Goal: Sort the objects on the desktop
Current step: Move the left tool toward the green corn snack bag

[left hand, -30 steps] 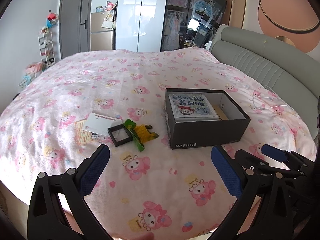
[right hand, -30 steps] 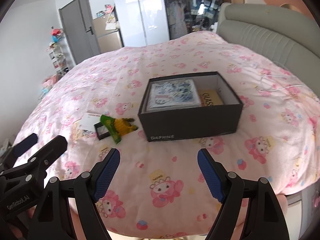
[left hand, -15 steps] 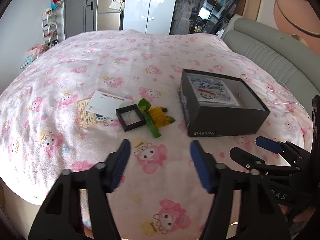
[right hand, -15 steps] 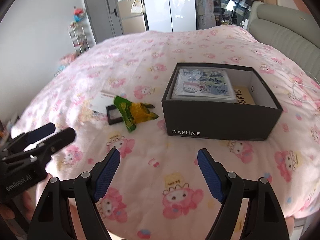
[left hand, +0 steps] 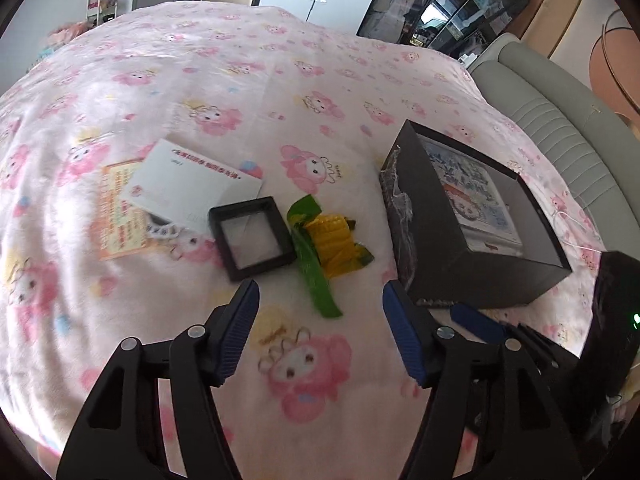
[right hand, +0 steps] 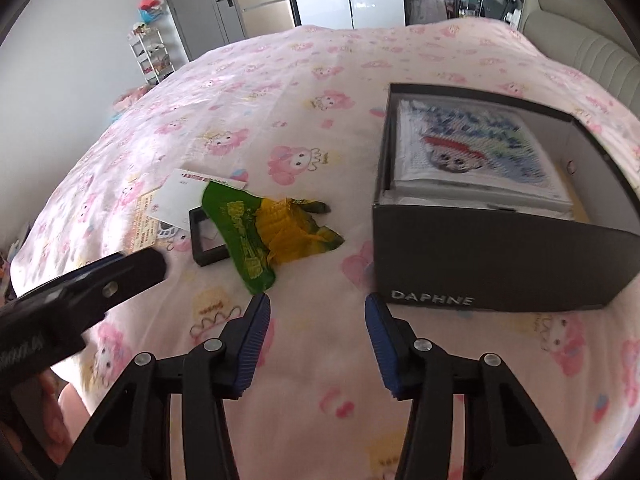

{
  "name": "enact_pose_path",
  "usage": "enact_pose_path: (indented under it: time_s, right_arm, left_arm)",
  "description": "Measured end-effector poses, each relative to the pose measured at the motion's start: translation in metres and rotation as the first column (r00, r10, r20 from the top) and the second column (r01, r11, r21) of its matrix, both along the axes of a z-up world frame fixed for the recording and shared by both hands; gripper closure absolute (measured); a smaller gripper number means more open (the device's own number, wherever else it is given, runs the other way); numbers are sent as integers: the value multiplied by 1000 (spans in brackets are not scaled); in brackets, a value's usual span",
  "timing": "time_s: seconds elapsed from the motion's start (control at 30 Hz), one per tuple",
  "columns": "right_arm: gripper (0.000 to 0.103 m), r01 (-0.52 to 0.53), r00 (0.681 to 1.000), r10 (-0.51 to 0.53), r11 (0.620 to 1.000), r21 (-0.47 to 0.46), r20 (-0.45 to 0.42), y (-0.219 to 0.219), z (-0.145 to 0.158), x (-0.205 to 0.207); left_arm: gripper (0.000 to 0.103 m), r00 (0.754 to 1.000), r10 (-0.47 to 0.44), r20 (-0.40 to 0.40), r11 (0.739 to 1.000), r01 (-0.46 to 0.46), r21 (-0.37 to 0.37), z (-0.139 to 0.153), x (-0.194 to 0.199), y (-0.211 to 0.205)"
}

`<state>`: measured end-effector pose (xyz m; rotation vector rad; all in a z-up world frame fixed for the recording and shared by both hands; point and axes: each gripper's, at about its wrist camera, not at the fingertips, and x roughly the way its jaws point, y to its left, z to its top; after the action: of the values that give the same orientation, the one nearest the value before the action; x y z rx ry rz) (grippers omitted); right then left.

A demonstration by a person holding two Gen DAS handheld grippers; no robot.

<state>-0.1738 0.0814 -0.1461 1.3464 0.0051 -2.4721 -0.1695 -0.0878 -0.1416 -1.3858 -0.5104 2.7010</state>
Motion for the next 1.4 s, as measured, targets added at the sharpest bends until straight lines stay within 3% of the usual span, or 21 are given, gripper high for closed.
enact_pose_path:
  time_s: [0.13,0.2,0.27,0.43,0.63,0.73,0.83,0.9,0.97,1.03,1.1,1.13,1.17,1.2,1.4]
  right_arm:
    - [57,13,999,-13,1000,-9,37,-3,-17,-15]
    - [57,42,998,-43,999,13,43,-2,-23,-20]
    - [57,69,996,-70,997,15,46,1,-27,-22]
    - [57,80,994,-77,996,-34,79,8,-28,-20]
    - [57,71,994,-64,995,-77,91,11,-17,-3]
    - [57,58,994,-49,995,-83,100,6,-16,2]
    - [57,47,992,-35,994,-100,123,2,-24,8]
    - [57,37,990,-22,994,-103,141,-4,-27,5]
    - [57,32,988,-17,994,-101,151,-6,-30,-1]
    - [57,39,988,-25,995,-92,151,-8,-34,-10]
    - [57,44,988,-31,995,-84,152,-11,-38,-20]
    - [57,45,987,-31,996,-83,157,-13,-41,-24]
    - [57,45,986,-31,996,-82,163,-14,-43,-27]
    - [57,46,985,-31,996,-81,169,-15,-46,-29]
    - [57,51,980,-37,996,-70,194,-18,-57,-33]
  left_arm:
    - [55,999,-13,52,1000,14,-12,-26,-32,6]
    - [79,997,-19,80,1000,20,-14,-37,-41,7]
    - [97,995,-17,94,1000,19,-17,-45,-44,6]
    - [101,995,13,102,999,-17,33,-51,-30,-3]
    - [102,997,33,68,997,-37,61,-37,7,-7]
    - [101,996,31,89,997,-37,74,-38,7,-10]
    - [87,995,31,92,993,-41,113,-36,2,-16]
    - [61,997,35,74,992,-44,121,-31,-3,-19]
    - [50,998,32,51,991,-38,131,-25,-11,-19]
    - [47,999,25,39,992,-30,125,-24,-23,-18]
    - [52,998,21,52,994,-26,107,-31,-34,-14]
    - [60,998,21,63,995,-27,99,-37,-39,-12]
    - [83,997,24,71,995,-30,96,-41,-40,-11]
    - [96,996,26,80,995,-34,94,-46,-41,-11]
    - [103,995,57,84,993,-66,102,-57,-33,-16]
